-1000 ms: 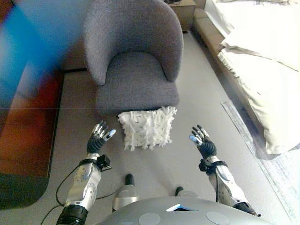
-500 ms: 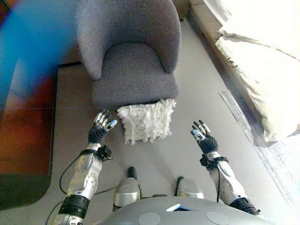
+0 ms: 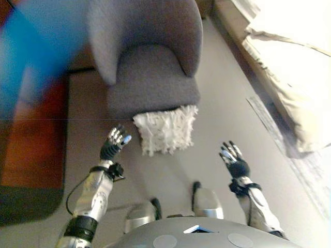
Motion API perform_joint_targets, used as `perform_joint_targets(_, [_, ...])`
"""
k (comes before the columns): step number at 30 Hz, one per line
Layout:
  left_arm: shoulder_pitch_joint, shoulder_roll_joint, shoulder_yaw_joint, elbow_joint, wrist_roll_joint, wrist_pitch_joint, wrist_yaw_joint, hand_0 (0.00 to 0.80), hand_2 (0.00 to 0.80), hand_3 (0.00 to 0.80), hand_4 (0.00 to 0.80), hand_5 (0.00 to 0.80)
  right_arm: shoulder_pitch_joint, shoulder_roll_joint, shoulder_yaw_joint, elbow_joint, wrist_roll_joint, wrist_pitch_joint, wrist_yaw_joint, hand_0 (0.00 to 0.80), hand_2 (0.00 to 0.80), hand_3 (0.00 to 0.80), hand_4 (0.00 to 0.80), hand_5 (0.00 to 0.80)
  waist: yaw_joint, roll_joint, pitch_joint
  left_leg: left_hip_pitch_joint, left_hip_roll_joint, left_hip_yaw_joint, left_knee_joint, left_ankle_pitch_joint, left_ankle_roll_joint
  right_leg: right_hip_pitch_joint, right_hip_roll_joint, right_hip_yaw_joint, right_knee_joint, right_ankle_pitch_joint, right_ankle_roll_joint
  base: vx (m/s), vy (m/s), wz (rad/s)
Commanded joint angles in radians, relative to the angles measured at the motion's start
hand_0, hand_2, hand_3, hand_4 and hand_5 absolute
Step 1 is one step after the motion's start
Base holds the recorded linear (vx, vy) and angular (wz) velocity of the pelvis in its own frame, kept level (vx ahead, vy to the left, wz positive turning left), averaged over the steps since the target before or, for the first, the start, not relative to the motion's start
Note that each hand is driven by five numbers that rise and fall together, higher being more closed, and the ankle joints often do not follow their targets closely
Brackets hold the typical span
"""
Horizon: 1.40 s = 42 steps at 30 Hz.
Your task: Pick up the cushion and take it to the sofa
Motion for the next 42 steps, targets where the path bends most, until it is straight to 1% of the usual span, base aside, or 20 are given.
perform_joint_targets(1, [0.065, 0.047, 0.019, -0.089, 0.001, -0.033, -0.001, 0.0, 0.0, 0.0, 0.0, 0.0, -0.017, 0.047, -0.004, -0.034, 0.002, -0.02, 0.035, 0.0, 0.0, 0.0, 0.0, 0.0, 0.004, -0.079, -0.066, 0.042, -0.03, 0.038, 0.128, -0.158, 0.059, -0.046, -0.035, -0.04, -0.442, 0.353, 0.033, 0.563, -0.192, 0.23])
perform_joint_targets(2, [0.084, 0.037, 0.029, -0.087, -0.018, -0.036, 0.01, 0.0, 0.0, 0.0, 0.0, 0.0, -0.011, 0.043, -0.001, -0.04, -0.01, -0.002, 0.037, 0.0, 0.0, 0.0, 0.0, 0.0, -0.002, -0.064, -0.083, 0.07, 0.006, 0.057, 0.159, -0.115, 0.033, -0.035, -0.016, -0.043, -0.41, 0.326, 0.019, 0.463, -0.151, 0.23])
perform_joint_targets(3, [0.092, 0.033, 0.034, -0.089, -0.024, -0.034, 0.01, 0.0, 0.0, 0.0, 0.0, 0.0, -0.008, 0.041, -0.001, -0.045, -0.015, 0.004, 0.036, 0.0, 0.0, 0.0, 0.0, 0.0, -0.004, -0.06, -0.089, 0.079, 0.018, 0.064, 0.165, -0.094, 0.024, -0.033, -0.009, -0.044, -0.395, 0.318, 0.013, 0.623, -0.231, 0.15])
perform_joint_targets(4, [0.106, 0.021, 0.052, -0.091, -0.054, -0.029, 0.015, 0.0, 0.0, 0.0, 0.0, 0.0, 0.006, 0.03, 0.002, -0.069, -0.031, 0.022, 0.042, 0.0, 0.0, 0.0, 0.0, 0.0, -0.018, -0.045, -0.112, 0.092, 0.061, 0.075, 0.198, 0.013, -0.017, -0.026, 0.027, -0.014, -0.353, 0.289, -0.008, 0.44, -0.194, 0.07])
perform_joint_targets(6, [0.104, 0.016, 0.059, -0.092, -0.073, -0.032, 0.018, 0.0, 0.0, 0.0, 0.0, 0.0, 0.012, 0.012, 0.005, -0.089, -0.023, 0.031, 0.061, 0.0, 0.0, 0.0, 0.0, 0.0, -0.029, -0.043, -0.129, 0.073, 0.094, 0.08, 0.265, 0.107, -0.05, -0.009, 0.06, 0.015, -0.343, 0.263, -0.03, 0.414, -0.227, 0.19])
perform_joint_targets(7, [0.097, 0.014, 0.059, -0.093, -0.082, -0.044, 0.02, 0.0, 0.0, 0.0, 0.0, 0.0, 0.013, 0.0, 0.004, -0.098, -0.019, 0.038, 0.084, 0.0, 0.0, 0.0, 0.0, 0.0, -0.036, -0.046, -0.137, 0.057, 0.111, 0.086, 0.32, 0.146, -0.067, 0.009, 0.078, 0.031, -0.346, 0.245, -0.047, 0.465, -0.297, 0.24])
perform_joint_targets(8, [0.082, 0.011, 0.052, -0.097, -0.084, -0.058, 0.033, 0.0, 0.0, 0.0, 0.0, 0.0, 0.01, -0.02, -0.001, -0.094, -0.021, 0.042, 0.104, 0.0, 0.0, 0.0, 0.0, 0.0, -0.037, -0.048, -0.142, 0.004, 0.143, 0.083, 0.46, 0.211, -0.09, 0.046, 0.104, 0.04, -0.348, 0.211, -0.08, 0.508, -0.319, 0.17])
perform_joint_targets(9, [0.071, 0.01, 0.047, -0.106, -0.085, -0.059, 0.049, 0.0, 0.0, 0.0, 0.0, 0.0, 0.005, -0.034, -0.004, -0.088, -0.019, 0.045, 0.106, 0.0, 0.0, 0.0, 0.0, 0.0, -0.032, -0.054, -0.141, -0.047, 0.158, 0.081, 0.539, 0.234, -0.096, 0.072, 0.112, 0.035, -0.348, 0.189, -0.1, 0.439, -0.301, -0.1])
perform_joint_targets(11, [0.056, 0.008, 0.04, -0.119, -0.09, -0.057, 0.067, 0.0, 0.0, 0.0, 0.0, 0.0, -0.005, -0.048, -0.011, -0.072, -0.019, 0.041, 0.106, 0.0, 0.0, 0.0, 0.0, 0.0, -0.022, -0.069, -0.133, -0.148, 0.18, 0.08, 0.65, 0.23, -0.093, 0.111, 0.109, 0.024, -0.346, 0.166, -0.124, 0.264, -0.165, -0.46])
perform_joint_targets(12, [0.041, 0.007, 0.033, -0.125, -0.09, -0.065, 0.073, 0.0, 0.0, 0.0, 0.0, 0.0, -0.015, -0.056, -0.011, -0.059, -0.001, 0.024, 0.12, 0.0, 0.0, 0.0, 0.0, 0.0, -0.007, -0.086, -0.112, -0.242, 0.18, 0.06, 0.692, 0.207, -0.075, 0.145, 0.103, 0.035, -0.349, 0.156, -0.135, 0.237, -0.074, -0.28])
perform_joint_targets(14, [0.035, 0.009, 0.033, -0.127, -0.091, -0.081, 0.075, 0.0, 0.0, 0.0, 0.0, 0.0, -0.023, -0.058, -0.002, -0.056, 0.01, 0.013, 0.129, 0.0, 0.0, 0.0, 0.0, 0.0, 0.01, -0.096, -0.089, -0.281, 0.165, 0.043, 0.619, 0.19, -0.055, 0.172, 0.104, 0.057, -0.346, 0.144, -0.135, 0.273, -0.034, -0.13])
perform_joint_targets(16, [0.032, 0.006, 0.033, -0.121, -0.095, -0.094, 0.074, 0.0, 0.0, 0.0, 0.0, 0.0, -0.026, -0.055, 0.002, -0.057, 0.008, 0.019, 0.116, 0.0, 0.0, 0.0, 0.0, 0.0, 0.011, -0.093, -0.084, -0.259, 0.162, 0.042, 0.509, 0.198, -0.052, 0.18, 0.119, 0.078, -0.343, 0.136, -0.134, 0.244, 0.035, -0.38])
perform_joint_targets(20, [0.037, 0.0, 0.05, -0.12, -0.094, -0.096, 0.063, 0.0, 0.0, 0.0, 0.0, 0.0, 0.004, -0.044, -0.007, -0.085, 0.008, 0.037, 0.104, 0.0, 0.0, 0.0, 0.0, 0.0, 0.005, -0.074, -0.1, -0.204, 0.157, 0.008, 0.234, 0.227, -0.068, 0.185, 0.142, 0.104, -0.316, 0.098, -0.121, 0.226, 0.097, -0.35])
perform_joint_targets(23, [0.039, -0.001, 0.056, -0.113, -0.1, -0.094, 0.061, 0.0, 0.0, 0.0, 0.0, 0.0, 0.027, -0.038, -0.014, -0.1, -0.004, 0.04, 0.115, 0.0, 0.0, 0.0, 0.0, 0.0, -0.003, -0.058, -0.115, -0.147, 0.149, -0.014, 0.093, 0.196, -0.078, 0.2, 0.139, 0.117, -0.309, 0.074, -0.104, 0.209, 0.091, 0.02])
perform_joint_targets(27, [0.04, -0.001, 0.055, -0.102, -0.101, -0.101, 0.075, 0.0, 0.0, 0.0, 0.0, 0.0, 0.035, -0.038, -0.019, -0.108, -0.015, 0.038, 0.119, 0.0, 0.0, 0.0, 0.0, 0.0, -0.014, -0.043, -0.129, -0.103, 0.142, -0.016, 0.001, 0.151, -0.08, 0.206, 0.129, 0.122, -0.299, 0.052, -0.087, 0.159, 0.094, -0.13])
perform_joint_targets(31, [0.046, 0.004, 0.057, -0.098, -0.111, -0.102, 0.08, 0.0, 0.0, 0.0, 0.0, 0.0, 0.04, -0.034, -0.028, -0.122, -0.026, 0.053, 0.121, 0.0, 0.0, 0.0, 0.0, 0.0, -0.022, -0.039, -0.128, -0.104, 0.126, 0.0, 0.025, 0.117, -0.071, 0.208, 0.113, 0.124, -0.284, 0.041, -0.079, 0.134, 0.14, -0.14])
perform_joint_targets(33, [0.05, 0.009, 0.058, -0.097, -0.116, -0.103, 0.075, 0.0, 0.0, 0.0, 0.0, 0.0, 0.048, -0.033, -0.036, -0.123, -0.032, 0.056, 0.128, 0.0, 0.0, 0.0, 0.0, 0.0, -0.02, -0.038, -0.129, -0.104, 0.12, 0.005, 0.014, 0.108, -0.068, 0.213, 0.106, 0.118, -0.286, 0.042, -0.074, 0.123, 0.16, -0.03])
perform_joint_targets(37, [0.017, 0.032, 0.021, -0.082, -0.106, -0.116, 0.1, 0.0, 0.0, 0.0, 0.0, 0.0, 0.019, -0.026, -0.016, -0.099, -0.027, 0.024, 0.107, 0.0, 0.0, 0.0, 0.0, 0.0, -0.004, -0.02, -0.116, -0.108, 0.133, -0.007, -0.131, 0.175, -0.081, 0.191, 0.101, 0.074, -0.253, 0.023, -0.059, 0.108, 0.244, 0.08])
perform_joint_targets(38, [0.007, 0.035, 0.021, -0.076, -0.101, -0.114, 0.097, 0.0, 0.0, 0.0, 0.0, 0.0, 0.01, -0.025, -0.016, -0.091, -0.022, 0.014, 0.102, 0.0, 0.0, 0.0, 0.0, 0.0, -0.002, -0.021, -0.11, -0.117, 0.131, -0.002, -0.119, 0.175, -0.079, 0.183, 0.094, 0.066, -0.242, 0.02, -0.057, 0.035, 0.259, 0.27])
perform_joint_targets(42, [0.025, 0.057, 0.045, -0.089, 0.004, -0.105, 0.025, 0.0, 0.0, 0.0, 0.0, 0.0, -0.036, 0.002, -0.014, -0.085, 0.027, -0.017, 0.07, 0.0, 0.0, 0.0, 0.0, 0.0, 0.045, -0.031, -0.082, -0.161, 0.085, -0.006, -0.065, 0.141, -0.034, 0.148, 0.015, 0.022, -0.131, 0.056, -0.02, 0.113, 0.26, 0.31])
